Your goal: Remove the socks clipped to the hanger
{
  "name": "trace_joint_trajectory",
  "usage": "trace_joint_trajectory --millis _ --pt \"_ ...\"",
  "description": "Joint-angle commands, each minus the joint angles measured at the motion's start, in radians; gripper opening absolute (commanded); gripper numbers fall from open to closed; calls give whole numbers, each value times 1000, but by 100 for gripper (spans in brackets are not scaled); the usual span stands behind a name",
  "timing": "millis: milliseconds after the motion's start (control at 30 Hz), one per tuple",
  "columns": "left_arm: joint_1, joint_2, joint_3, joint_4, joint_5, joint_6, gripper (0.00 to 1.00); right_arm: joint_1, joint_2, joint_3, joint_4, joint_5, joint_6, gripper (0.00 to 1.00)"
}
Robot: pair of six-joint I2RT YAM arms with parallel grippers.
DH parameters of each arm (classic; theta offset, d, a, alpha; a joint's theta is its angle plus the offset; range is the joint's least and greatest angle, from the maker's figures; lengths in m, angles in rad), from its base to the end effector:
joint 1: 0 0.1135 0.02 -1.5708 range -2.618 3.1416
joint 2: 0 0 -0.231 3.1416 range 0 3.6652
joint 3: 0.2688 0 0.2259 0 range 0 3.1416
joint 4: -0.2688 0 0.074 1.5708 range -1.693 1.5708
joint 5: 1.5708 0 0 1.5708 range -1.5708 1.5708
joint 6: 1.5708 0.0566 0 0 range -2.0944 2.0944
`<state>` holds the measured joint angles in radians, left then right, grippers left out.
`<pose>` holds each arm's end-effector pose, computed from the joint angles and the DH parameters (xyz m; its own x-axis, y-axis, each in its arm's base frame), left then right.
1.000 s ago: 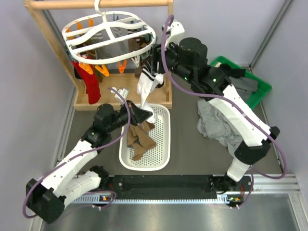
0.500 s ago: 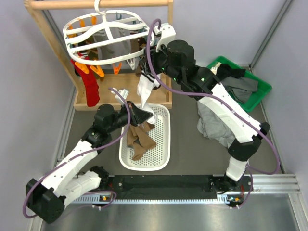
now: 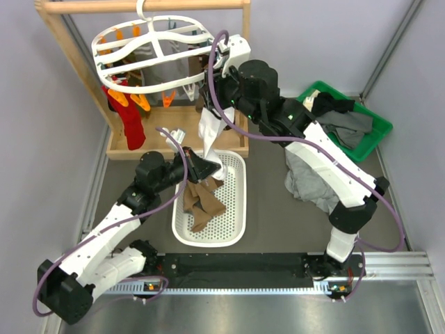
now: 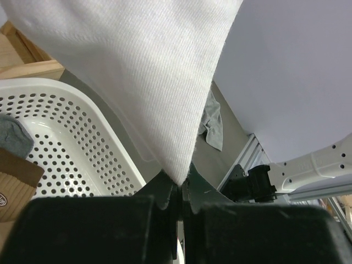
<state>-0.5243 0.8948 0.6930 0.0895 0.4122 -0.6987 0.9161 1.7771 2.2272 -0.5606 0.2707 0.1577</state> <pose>0.1842 -0.1327 0.2947 -0.5910 -0.3390 -0.7320 0.5527 0.4908 -0.6735 0.2343 0.2804 0.4742 -0.1609 0.0389 -0.9862 -0.5845 0.8014 0.1270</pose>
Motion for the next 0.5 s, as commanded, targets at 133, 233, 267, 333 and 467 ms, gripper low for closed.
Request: trace_joint_trajectory --millis 133,233,267,333,467 --pt "3 -19 -4 47 27 -18 0 41 47 83 82 56 -24 54" --pt "3 -17 -6 49 28 -19 0 44 65 101 80 85 -27 53" --pt "1 -20 -7 46 28 -19 0 44 67 101 91 96 -27 51" --pt "3 -25 -12 46 27 -21 0 46 67 100 97 133 -33 45" --pt "3 -40 -29 44 19 -24 0 46 59 95 123 176 -47 21"
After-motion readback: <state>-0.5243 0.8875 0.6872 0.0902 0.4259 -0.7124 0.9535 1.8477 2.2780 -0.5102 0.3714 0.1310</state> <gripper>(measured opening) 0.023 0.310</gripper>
